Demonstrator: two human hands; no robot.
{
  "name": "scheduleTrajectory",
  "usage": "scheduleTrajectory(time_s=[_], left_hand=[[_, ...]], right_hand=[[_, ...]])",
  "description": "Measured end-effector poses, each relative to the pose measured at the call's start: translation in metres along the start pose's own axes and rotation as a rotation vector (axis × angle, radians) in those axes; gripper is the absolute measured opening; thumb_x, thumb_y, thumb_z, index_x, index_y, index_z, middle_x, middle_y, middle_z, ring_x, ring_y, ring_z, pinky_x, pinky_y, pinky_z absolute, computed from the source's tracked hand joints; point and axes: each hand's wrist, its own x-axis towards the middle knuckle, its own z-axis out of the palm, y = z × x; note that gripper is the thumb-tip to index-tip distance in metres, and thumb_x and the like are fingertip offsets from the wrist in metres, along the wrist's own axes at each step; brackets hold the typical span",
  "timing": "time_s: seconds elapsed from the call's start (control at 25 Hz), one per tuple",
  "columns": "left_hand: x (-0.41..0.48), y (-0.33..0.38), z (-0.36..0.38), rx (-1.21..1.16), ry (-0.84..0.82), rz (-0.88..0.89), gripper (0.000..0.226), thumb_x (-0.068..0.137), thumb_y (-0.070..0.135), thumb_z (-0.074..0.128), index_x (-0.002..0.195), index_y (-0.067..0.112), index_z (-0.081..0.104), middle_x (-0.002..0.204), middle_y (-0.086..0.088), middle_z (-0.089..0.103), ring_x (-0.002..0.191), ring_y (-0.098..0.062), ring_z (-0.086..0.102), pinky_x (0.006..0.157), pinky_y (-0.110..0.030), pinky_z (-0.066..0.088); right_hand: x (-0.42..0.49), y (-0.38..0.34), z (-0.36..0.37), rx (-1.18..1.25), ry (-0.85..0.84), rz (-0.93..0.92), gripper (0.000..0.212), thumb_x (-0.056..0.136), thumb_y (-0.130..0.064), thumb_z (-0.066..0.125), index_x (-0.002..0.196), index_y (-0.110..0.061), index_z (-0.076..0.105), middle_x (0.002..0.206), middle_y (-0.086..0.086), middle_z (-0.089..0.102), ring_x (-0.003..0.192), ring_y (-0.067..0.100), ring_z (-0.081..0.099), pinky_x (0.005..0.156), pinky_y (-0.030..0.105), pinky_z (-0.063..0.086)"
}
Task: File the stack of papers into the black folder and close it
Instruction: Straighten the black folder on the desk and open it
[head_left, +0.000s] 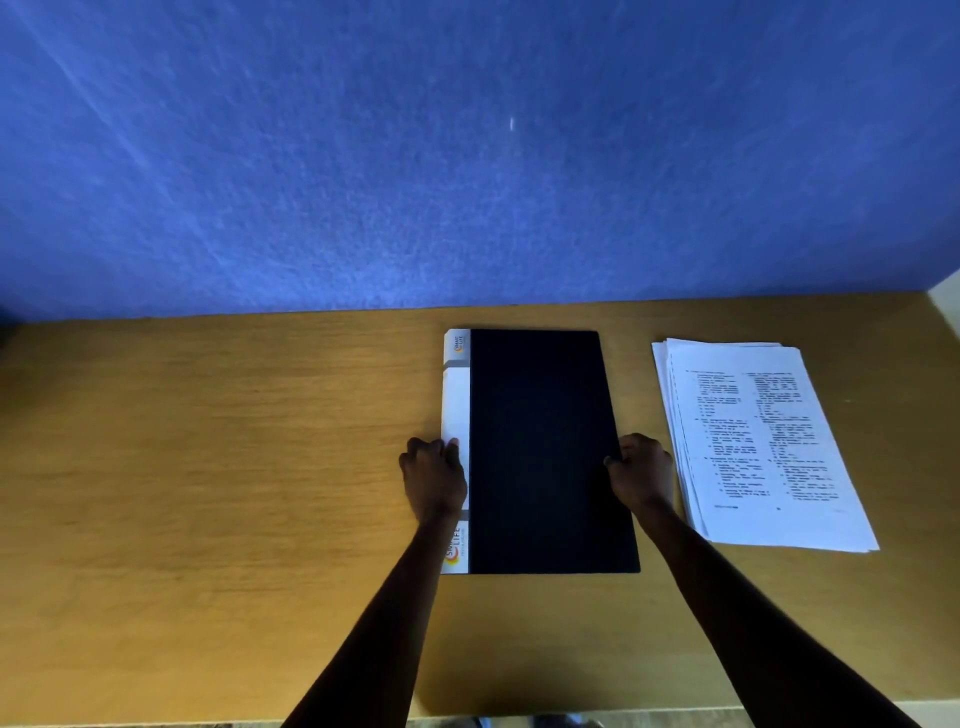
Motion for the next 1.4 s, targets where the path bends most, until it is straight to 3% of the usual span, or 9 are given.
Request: scheduleTrajectory(time_s=[0.32, 0.52, 0.68, 0.8, 0.96, 1.04, 1.16, 1.28, 1.4], left_hand=[[0.009, -0.005, -0.009, -0.037, -0.065, -0.003, 0.04, 0.095, 0.035, 0.056, 0.069, 0.008, 0.071, 0.078, -0.013, 0.073, 0.073, -0.027, 0.069, 0.072, -0.035, 0.054], [0.018, 0.0, -0.034, -0.123, -0.093, -0.008, 0.034, 0.092, 0.035, 0.061, 0.089, 0.003, 0.074, 0.096, -0.015, 0.072, 0.099, -0.029, 0.064, 0.086, -0.041, 0.052], [0.022, 0.031, -0.089, -0.352, -0.196, 0.107, 0.044, 0.094, 0.045, 0.055, 0.089, 0.005, 0.072, 0.09, -0.011, 0.074, 0.087, -0.024, 0.069, 0.084, -0.046, 0.055], [0.017, 0.063, -0.134, -0.535, -0.276, 0.186, 0.053, 0.09, 0.061, 0.049, 0.089, 0.012, 0.07, 0.086, -0.009, 0.073, 0.083, -0.021, 0.07, 0.076, -0.046, 0.059], [0.017, 0.075, -0.187, -0.547, -0.224, 0.263, 0.035, 0.084, 0.063, 0.058, 0.083, 0.03, 0.068, 0.078, 0.019, 0.069, 0.079, 0.002, 0.064, 0.069, -0.025, 0.05], [0.028, 0.063, -0.206, -0.445, -0.201, 0.268, 0.022, 0.085, 0.046, 0.068, 0.095, 0.026, 0.07, 0.088, 0.016, 0.072, 0.082, -0.003, 0.068, 0.07, -0.027, 0.054], [0.057, 0.034, -0.225, -0.336, -0.154, 0.233, 0.011, 0.086, 0.019, 0.071, 0.091, 0.009, 0.072, 0.092, -0.007, 0.074, 0.086, -0.023, 0.07, 0.075, -0.04, 0.054], [0.087, -0.007, -0.234, -0.254, -0.084, 0.197, 0.006, 0.083, 0.01, 0.073, 0.083, 0.004, 0.072, 0.088, -0.012, 0.073, 0.085, -0.025, 0.068, 0.072, -0.037, 0.051], [0.115, -0.054, -0.231, -0.225, -0.04, 0.058, 0.02, 0.08, 0.007, 0.076, 0.097, -0.002, 0.071, 0.098, -0.017, 0.071, 0.093, -0.028, 0.066, 0.076, -0.037, 0.05]], right_hand=[[0.007, -0.019, -0.024, 0.149, 0.079, 0.089, 0.014, 0.081, -0.011, 0.068, 0.093, -0.007, 0.075, 0.098, 0.013, 0.075, 0.096, 0.031, 0.067, 0.083, 0.035, 0.052], [-0.007, -0.06, -0.053, 0.489, 0.048, 0.022, 0.023, 0.087, -0.023, 0.068, 0.067, -0.012, 0.07, 0.072, 0.013, 0.071, 0.067, 0.025, 0.065, 0.065, 0.037, 0.053], [-0.045, -0.118, -0.067, 0.707, -0.12, -0.12, 0.022, 0.092, -0.031, 0.064, 0.076, -0.018, 0.073, 0.068, 0.0, 0.07, 0.06, 0.012, 0.063, 0.055, 0.025, 0.049], [-0.082, -0.154, -0.06, 0.746, -0.317, -0.352, 0.017, 0.095, -0.027, 0.058, 0.096, -0.026, 0.075, 0.091, -0.006, 0.076, 0.083, 0.008, 0.071, 0.07, 0.027, 0.053], [-0.113, -0.183, -0.026, 0.693, -0.745, -0.654, 0.029, 0.097, -0.018, 0.054, 0.123, -0.015, 0.067, 0.116, -0.005, 0.073, 0.11, 0.014, 0.068, 0.094, 0.03, 0.055], [-0.104, -0.179, -0.013, 0.641, -0.814, -0.586, 0.028, 0.099, -0.014, 0.052, 0.122, -0.011, 0.067, 0.115, -0.003, 0.073, 0.106, 0.016, 0.07, 0.091, 0.034, 0.057], [-0.071, -0.143, 0.001, 0.233, -0.518, -0.485, 0.022, 0.097, -0.01, 0.055, 0.113, -0.008, 0.07, 0.112, 0.004, 0.073, 0.103, 0.017, 0.07, 0.092, 0.033, 0.055], [-0.05, -0.082, 0.006, -0.309, -0.329, -0.368, 0.033, 0.094, -0.018, 0.057, 0.127, -0.012, 0.062, 0.131, 0.012, 0.062, 0.118, 0.028, 0.06, 0.099, 0.04, 0.05], [-0.049, -0.036, 0.014, -0.58, -0.325, -0.328, 0.047, 0.091, -0.032, 0.061, 0.134, -0.014, 0.053, 0.142, 0.012, 0.047, 0.127, 0.033, 0.05, 0.103, 0.04, 0.045]])
